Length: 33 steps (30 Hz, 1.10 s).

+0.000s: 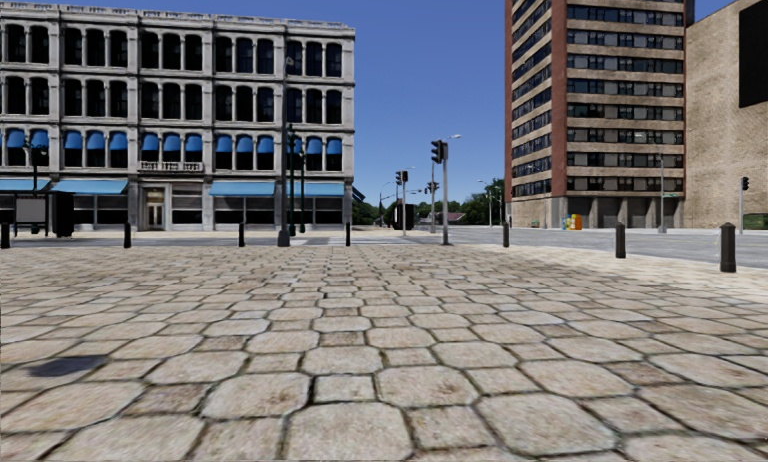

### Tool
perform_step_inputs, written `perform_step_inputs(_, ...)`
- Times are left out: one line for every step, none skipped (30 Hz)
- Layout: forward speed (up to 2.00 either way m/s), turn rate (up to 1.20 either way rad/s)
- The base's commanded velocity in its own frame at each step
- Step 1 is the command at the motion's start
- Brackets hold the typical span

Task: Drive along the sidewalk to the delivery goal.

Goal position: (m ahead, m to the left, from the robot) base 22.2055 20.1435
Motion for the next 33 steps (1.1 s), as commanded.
perform_step_inputs(2.0, 0.0)
perform_step_inputs(2.0, 0.0)
perform_step_inputs(2.0, 0.0)
perform_step_inputs(2.0, 0.0)
perform_step_inputs(2.0, 0.0)
perform_step_inputs(2.0, 0.0)
perform_step_inputs(2.0, 0.0)
perform_step_inputs(2.0, 0.0)
perform_step_inputs(2.0, 0.0)
perform_step_inputs(2.0, 0.0)
perform_step_inputs(2.0, 0.0)
perform_step_inputs(2.0, 0.0)
perform_step_inputs(2.0, 0.0)
perform_step_inputs(2.0, 0.0)
perform_step_inputs(2.0, -0.08)
perform_step_inputs(2.0, -0.21)
perform_step_inputs(2.0, -0.21)
perform_step_inputs(2.0, -0.26)
perform_step_inputs(2.0, -0.28)
perform_step_inputs(2.0, -0.28)
perform_step_inputs(2.0, -0.25)
perform_step_inputs(2.0, -0.13)
perform_step_inputs(2.0, 0.0)
perform_step_inputs(2.0, 0.0)
perform_step_inputs(2.0, 0.0)
perform_step_inputs(2.0, 0.0)
perform_step_inputs(2.0, 0.0)
perform_step_inputs(2.0, 0.0)
perform_step_inputs(2.0, 0.0)
perform_step_inputs(2.0, 0.0)
perform_step_inputs(2.0, 0.0)
perform_step_inputs(2.0, 0.0)
perform_step_inputs(2.0, 0.0)
